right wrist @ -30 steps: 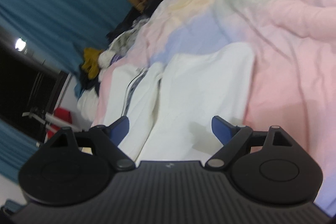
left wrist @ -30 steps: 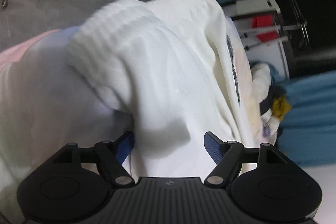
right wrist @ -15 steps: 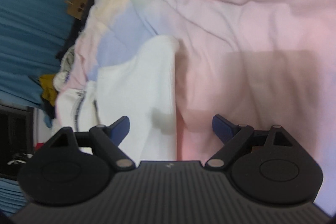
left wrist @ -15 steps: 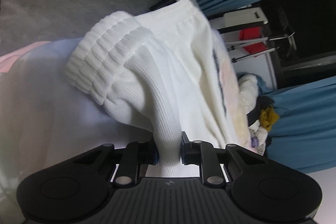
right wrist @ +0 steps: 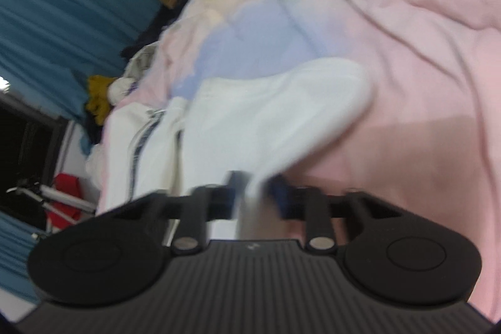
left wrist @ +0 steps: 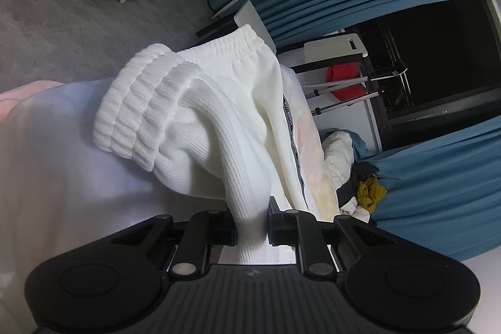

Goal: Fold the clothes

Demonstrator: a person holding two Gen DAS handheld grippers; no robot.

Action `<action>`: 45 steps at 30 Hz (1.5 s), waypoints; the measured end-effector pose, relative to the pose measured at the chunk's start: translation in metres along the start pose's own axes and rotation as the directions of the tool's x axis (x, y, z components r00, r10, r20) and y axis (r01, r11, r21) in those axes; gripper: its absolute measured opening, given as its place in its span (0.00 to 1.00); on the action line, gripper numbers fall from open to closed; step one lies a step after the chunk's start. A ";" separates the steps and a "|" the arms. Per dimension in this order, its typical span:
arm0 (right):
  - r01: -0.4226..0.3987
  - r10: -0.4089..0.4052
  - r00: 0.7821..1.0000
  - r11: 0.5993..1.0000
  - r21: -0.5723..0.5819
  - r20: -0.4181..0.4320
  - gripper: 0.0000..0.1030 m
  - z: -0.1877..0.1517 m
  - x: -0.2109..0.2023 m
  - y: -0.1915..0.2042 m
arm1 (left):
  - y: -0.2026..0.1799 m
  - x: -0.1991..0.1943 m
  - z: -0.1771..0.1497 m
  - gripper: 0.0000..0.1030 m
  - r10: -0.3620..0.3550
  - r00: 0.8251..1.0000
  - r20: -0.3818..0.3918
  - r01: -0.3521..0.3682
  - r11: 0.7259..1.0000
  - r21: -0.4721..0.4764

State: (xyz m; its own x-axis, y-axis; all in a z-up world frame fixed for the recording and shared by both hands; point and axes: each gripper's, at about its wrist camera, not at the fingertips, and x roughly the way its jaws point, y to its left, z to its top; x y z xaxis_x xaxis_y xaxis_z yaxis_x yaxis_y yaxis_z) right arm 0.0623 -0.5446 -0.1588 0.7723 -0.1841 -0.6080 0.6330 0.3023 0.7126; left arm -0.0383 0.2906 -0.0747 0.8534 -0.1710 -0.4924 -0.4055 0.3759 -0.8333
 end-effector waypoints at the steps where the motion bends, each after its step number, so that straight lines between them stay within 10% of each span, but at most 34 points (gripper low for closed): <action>1: -0.001 0.001 1.000 1.000 0.017 0.012 0.09 0.002 -0.003 -0.004 | -0.002 -0.001 -0.002 0.17 0.001 1.000 0.002 -0.001 1.000 -0.001; 15: -0.127 0.136 0.960 0.991 -0.052 0.245 0.05 0.010 -0.069 0.008 | -0.006 -0.031 -0.003 0.14 -0.057 0.998 0.027 0.057 0.998 -0.007; 26: -0.205 0.237 0.936 0.968 -0.144 0.259 0.05 0.017 -0.078 0.062 | -0.055 -0.031 0.036 0.14 -0.061 0.998 -0.010 0.061 0.998 0.014; 38: -0.108 0.193 0.967 0.903 -0.416 0.166 0.06 0.028 0.103 0.245 | -0.154 0.168 0.127 0.14 0.056 0.998 0.009 -0.057 0.994 0.091; 45: -0.029 0.079 0.994 0.848 -0.529 0.072 0.07 0.010 0.221 0.283 | -0.155 0.308 0.157 0.15 0.189 0.982 -0.024 -0.185 0.976 0.118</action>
State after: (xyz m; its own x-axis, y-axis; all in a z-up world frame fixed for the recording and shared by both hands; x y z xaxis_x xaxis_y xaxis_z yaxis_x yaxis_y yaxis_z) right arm 0.4125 -0.5093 -0.0874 0.8215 -0.2264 -0.5233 0.4868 0.7562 0.4372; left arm 0.3387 0.3233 -0.0579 0.7535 -0.1189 -0.6466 -0.5146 0.5055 -0.6926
